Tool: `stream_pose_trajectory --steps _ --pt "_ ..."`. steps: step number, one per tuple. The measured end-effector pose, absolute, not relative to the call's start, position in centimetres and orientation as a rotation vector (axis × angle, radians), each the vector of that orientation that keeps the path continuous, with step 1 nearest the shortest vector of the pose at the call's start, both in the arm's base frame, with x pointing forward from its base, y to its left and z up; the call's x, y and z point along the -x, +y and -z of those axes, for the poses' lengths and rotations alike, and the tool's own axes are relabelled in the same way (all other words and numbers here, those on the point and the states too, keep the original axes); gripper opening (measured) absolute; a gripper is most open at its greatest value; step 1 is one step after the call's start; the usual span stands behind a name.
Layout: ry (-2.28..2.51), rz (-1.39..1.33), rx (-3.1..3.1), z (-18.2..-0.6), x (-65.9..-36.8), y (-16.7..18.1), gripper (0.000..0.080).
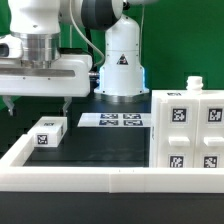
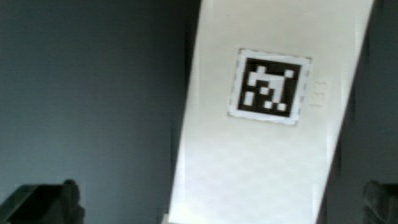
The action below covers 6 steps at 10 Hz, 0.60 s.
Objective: Assemble cabinet
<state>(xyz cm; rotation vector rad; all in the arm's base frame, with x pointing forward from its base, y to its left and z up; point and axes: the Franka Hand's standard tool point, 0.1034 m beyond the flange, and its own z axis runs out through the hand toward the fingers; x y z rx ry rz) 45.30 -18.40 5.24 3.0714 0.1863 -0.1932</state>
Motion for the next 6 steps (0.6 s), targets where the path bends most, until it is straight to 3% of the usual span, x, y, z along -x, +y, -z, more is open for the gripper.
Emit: stream_pose_trajectory --steps 3,6 --pt "0.214 0.205 -3.060 -3.2 -44.6 -17.8 0.0797" --pt "0.230 0.225 -3.057 -2.5 -44.0 -18.1 0.0797"
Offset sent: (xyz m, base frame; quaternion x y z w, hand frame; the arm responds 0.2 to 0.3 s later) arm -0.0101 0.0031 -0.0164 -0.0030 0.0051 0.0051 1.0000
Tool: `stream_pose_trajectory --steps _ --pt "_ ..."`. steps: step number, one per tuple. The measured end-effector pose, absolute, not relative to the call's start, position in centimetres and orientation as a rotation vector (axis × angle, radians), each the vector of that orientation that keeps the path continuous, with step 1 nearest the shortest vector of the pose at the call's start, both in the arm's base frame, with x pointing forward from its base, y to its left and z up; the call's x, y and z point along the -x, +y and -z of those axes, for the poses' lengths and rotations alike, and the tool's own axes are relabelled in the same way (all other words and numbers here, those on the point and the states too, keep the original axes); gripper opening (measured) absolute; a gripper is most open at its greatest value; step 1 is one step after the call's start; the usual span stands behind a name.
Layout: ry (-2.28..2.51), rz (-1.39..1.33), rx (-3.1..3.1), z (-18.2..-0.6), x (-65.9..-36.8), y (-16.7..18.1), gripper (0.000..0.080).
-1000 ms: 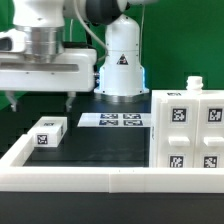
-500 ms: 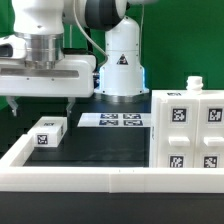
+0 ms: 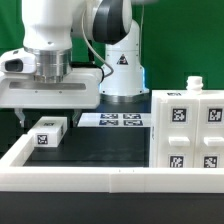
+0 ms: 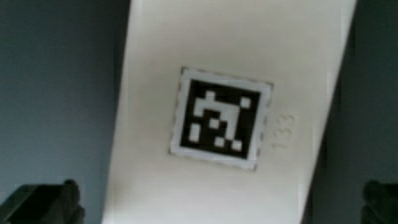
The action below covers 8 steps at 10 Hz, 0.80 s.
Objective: Assemble cabinet
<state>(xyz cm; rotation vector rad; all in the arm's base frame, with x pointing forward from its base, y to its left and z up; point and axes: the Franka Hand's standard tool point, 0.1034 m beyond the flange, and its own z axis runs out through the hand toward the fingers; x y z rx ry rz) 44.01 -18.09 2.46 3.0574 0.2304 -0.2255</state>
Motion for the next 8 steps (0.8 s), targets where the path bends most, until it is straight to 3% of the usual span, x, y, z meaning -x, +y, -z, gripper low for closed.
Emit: stream_pose_trajectory --steps 6,8 --pt "0.244 0.268 -3.052 -0.7 -43.0 -18.3 0.0797" --pt "0.250 0.267 -3.052 -0.7 -43.0 -18.1 0.0561"
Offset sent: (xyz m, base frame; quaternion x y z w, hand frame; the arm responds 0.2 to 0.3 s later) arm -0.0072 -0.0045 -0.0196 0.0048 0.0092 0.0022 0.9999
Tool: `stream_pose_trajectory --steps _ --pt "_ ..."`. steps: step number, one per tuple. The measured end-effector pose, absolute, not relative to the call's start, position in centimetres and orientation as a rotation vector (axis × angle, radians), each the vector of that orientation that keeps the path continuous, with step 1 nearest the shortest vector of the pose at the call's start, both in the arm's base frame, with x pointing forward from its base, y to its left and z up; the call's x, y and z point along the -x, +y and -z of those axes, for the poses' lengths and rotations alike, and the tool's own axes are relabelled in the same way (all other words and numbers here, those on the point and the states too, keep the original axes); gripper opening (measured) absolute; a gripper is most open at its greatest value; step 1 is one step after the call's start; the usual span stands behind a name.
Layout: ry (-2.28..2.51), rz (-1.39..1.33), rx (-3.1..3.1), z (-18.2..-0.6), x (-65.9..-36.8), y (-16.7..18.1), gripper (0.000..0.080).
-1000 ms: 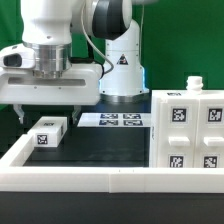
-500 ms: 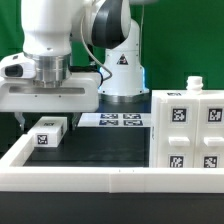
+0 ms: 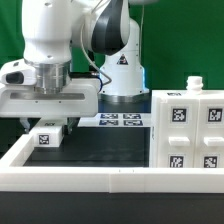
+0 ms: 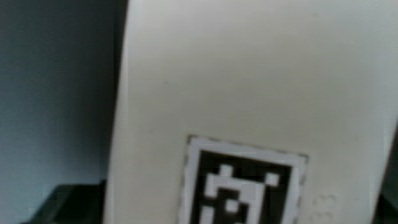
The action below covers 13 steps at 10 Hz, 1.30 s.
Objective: Assemble cabinet
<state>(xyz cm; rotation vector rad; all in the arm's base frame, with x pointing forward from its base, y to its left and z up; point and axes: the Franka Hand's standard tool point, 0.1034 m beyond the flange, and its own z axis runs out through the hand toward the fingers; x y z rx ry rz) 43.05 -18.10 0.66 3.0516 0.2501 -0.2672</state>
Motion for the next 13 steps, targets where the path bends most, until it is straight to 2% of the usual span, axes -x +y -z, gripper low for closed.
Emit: stream_pose_trajectory --steps 6,9,11,12,13 --pt "0.257 0.271 -3.053 -0.8 -43.2 -17.9 0.0562" --pt "0.343 0.220 -3.075 -6.5 -45.6 -14.3 0.0564" --pt "0.328 0.197 -3.089 -9.2 -46.7 -12.1 0.0564" --pt "0.284 0.183 -3.101 -11.1 -47.5 -9.9 0.0564" --pt "0.237 0.178 -3.106 -12.1 -47.9 -8.4 0.0564"
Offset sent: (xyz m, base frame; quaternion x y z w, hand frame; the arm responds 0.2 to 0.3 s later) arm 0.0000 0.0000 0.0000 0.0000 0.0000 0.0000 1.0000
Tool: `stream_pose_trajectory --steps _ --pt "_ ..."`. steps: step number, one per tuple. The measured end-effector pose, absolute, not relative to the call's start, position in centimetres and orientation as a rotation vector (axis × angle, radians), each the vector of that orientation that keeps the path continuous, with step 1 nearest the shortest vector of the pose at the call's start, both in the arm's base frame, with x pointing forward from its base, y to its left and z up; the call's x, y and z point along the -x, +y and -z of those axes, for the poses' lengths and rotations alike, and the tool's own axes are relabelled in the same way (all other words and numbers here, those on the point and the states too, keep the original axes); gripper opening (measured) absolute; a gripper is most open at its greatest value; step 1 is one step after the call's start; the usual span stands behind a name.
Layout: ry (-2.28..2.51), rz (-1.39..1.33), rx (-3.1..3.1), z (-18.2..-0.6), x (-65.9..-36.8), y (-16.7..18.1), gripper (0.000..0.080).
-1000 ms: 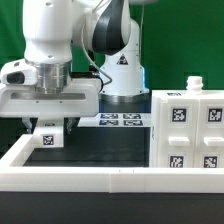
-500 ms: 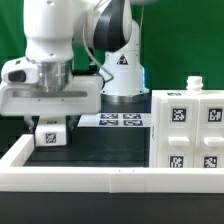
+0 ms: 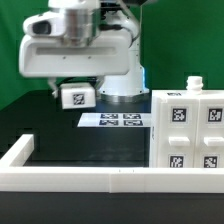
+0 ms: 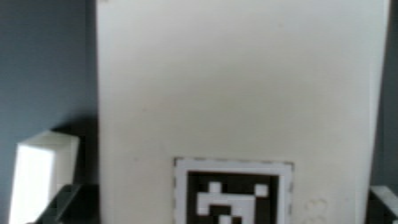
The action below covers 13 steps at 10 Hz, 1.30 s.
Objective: Assemble cabinet
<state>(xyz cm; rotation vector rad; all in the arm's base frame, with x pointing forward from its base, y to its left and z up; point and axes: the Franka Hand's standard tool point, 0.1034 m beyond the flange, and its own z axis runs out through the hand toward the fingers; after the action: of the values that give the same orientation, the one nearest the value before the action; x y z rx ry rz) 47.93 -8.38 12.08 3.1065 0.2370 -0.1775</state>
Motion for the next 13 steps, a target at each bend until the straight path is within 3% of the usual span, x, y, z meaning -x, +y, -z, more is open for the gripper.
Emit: stream_pose_trajectory --steps 2,7,9,11,13 --pt "0.223 0.182 -3.109 -13.6 -49.2 -5.6 0.0564" --pt "0.225 0.194 -3.108 -13.1 -48.9 -5.9 0.0564" --pt "0.176 0.276 -3.110 -16.7 -52.1 -2.1 0.0564" --pt "0.065 0.274 -3.098 -18.6 -55.3 1.8 0.0564" --pt "-0.073 0.253 -3.079 -18.9 -58.5 7.0 0.0564"
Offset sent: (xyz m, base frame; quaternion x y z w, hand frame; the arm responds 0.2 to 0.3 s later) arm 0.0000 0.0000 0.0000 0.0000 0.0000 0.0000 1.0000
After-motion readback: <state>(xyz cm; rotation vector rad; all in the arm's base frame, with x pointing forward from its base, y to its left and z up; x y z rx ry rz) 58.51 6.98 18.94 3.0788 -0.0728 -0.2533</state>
